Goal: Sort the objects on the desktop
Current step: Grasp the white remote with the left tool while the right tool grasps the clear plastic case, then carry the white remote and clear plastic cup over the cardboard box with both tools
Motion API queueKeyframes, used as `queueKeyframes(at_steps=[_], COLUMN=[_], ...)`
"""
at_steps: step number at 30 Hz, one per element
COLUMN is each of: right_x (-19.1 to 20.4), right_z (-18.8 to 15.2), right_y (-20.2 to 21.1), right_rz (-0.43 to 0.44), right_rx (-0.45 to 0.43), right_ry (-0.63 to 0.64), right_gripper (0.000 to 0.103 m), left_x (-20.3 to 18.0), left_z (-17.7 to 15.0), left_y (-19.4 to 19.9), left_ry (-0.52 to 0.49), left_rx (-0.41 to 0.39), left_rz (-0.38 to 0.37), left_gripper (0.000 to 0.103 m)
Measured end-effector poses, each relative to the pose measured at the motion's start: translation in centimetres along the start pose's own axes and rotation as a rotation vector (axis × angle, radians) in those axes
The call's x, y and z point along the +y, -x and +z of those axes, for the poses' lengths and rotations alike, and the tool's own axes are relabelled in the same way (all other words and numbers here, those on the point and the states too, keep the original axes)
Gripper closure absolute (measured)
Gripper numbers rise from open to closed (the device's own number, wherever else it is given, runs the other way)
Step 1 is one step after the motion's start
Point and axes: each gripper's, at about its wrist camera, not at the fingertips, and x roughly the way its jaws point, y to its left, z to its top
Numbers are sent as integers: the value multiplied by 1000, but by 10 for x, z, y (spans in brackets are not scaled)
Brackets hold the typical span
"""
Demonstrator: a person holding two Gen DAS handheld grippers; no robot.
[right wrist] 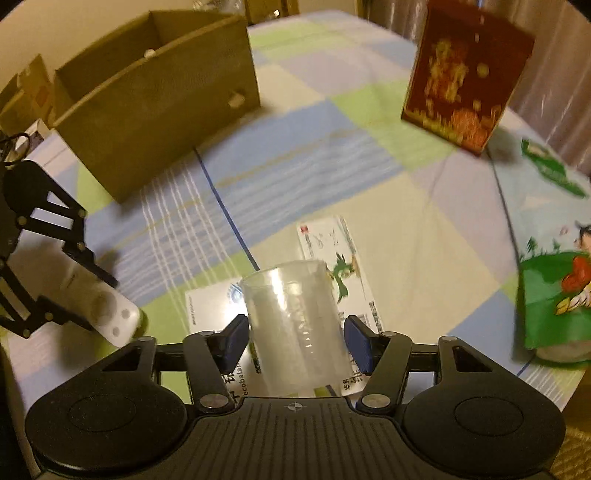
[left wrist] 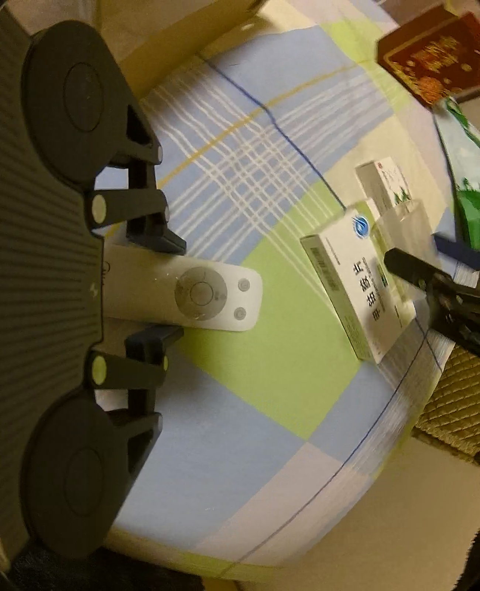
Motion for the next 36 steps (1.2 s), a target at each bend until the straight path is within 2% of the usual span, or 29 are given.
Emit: queueKeyframes(at_steps=[1,3,8,16,20,25,32,33,36], right_x=[0,7,31,73,95,121,141,141,142], right_z=[0,-3,-17,-55,-62,-62,-60,-61,-61], right_y=[-3,1,21,41,39,27,15,16,17], right_rz=[0,2,-4,11,18,42,62,64,73], right_rx=[10,5,-17,29,46,41,40,38,30], right_ry=[-2,-17,-79,-167,-184,-203,-229,-236,-259], right_gripper=[49,49,50,50,49,49,49,49,49], left_x=[-1,-6,-7,-10,-7,0,0,0,17], left_z=[0,-2,-12,-35,-52,-80,-85,-85,-93], left_y=[-2,-2,3,33,46,32,32,33,40], left_ry=[-4,-28,6,-7,-24,8,33,46,185], left_rx=[1,7,6,1,23,87,68,69,53], left_rz=[2,9,-9,-41,-37,-20,-12,-21,-107], left_gripper=[66,66,67,67,68,68,68,68,68])
